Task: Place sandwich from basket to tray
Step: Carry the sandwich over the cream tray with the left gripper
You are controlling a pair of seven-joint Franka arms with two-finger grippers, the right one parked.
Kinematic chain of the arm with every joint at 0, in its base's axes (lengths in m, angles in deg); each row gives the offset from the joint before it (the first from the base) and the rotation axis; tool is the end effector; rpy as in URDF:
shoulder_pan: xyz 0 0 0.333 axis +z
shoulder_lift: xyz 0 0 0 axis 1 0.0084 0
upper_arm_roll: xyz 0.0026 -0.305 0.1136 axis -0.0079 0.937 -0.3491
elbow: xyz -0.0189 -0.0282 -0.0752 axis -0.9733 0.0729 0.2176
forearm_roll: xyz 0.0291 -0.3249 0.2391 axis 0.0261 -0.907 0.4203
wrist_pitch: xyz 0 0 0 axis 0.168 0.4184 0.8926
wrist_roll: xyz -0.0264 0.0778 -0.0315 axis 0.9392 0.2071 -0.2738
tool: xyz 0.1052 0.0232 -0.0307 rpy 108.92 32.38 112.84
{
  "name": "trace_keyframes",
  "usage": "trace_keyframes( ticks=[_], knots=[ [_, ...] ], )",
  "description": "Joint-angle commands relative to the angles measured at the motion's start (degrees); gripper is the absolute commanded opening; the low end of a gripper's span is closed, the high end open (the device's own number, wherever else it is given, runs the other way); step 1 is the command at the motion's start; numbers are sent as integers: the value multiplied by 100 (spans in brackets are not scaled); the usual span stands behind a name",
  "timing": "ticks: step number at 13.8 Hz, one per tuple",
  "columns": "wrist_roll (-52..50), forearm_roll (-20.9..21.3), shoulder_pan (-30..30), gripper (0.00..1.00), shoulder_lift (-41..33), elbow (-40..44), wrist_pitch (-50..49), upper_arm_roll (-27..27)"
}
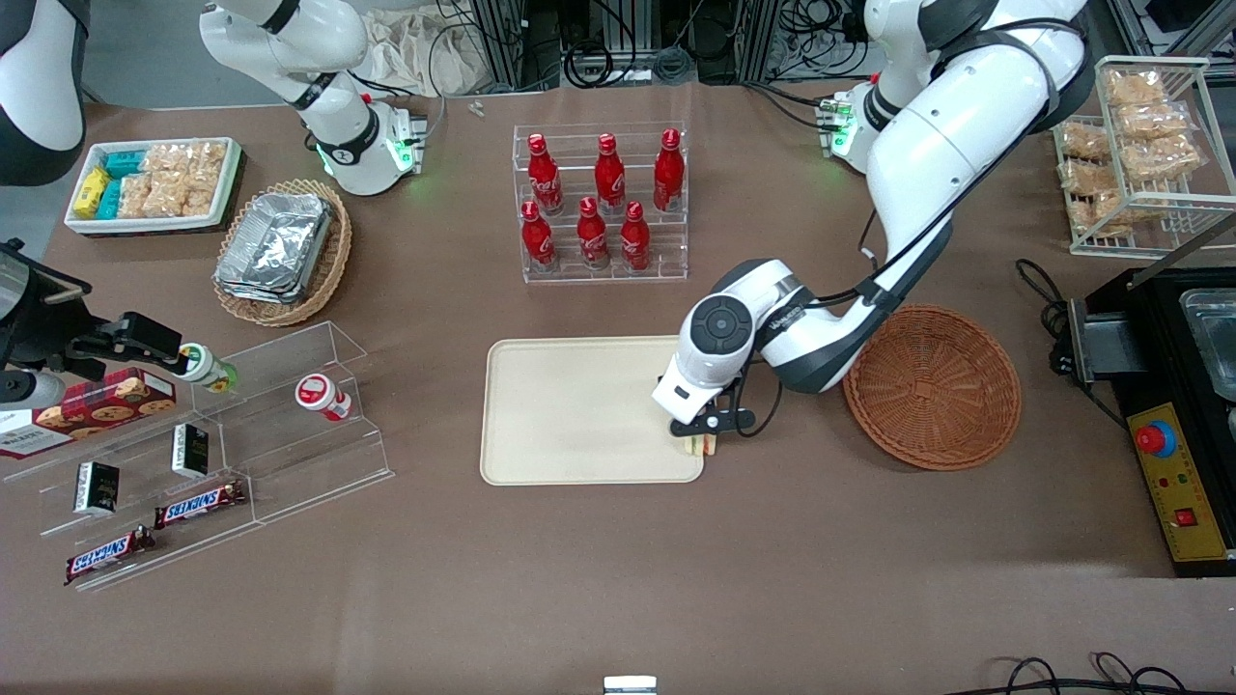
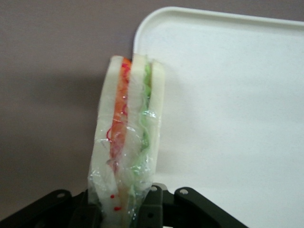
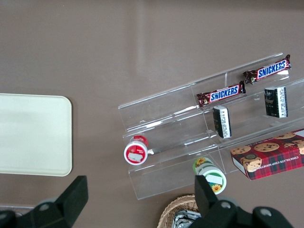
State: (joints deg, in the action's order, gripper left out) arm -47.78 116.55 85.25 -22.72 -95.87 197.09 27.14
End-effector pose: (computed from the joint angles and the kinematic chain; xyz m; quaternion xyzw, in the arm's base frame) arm 0.5593 -0.4250 0.2256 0.9978 0.0532 -0.0387 0.0089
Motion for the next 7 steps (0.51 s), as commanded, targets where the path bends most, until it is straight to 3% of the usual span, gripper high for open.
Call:
trace_keyframes(
  ticks=[1,7],
  knots=[
    [-213,123,-301,0,167,316,-39,-110],
    [-283,131,-513,0,254,624,-39,-163]
  ],
)
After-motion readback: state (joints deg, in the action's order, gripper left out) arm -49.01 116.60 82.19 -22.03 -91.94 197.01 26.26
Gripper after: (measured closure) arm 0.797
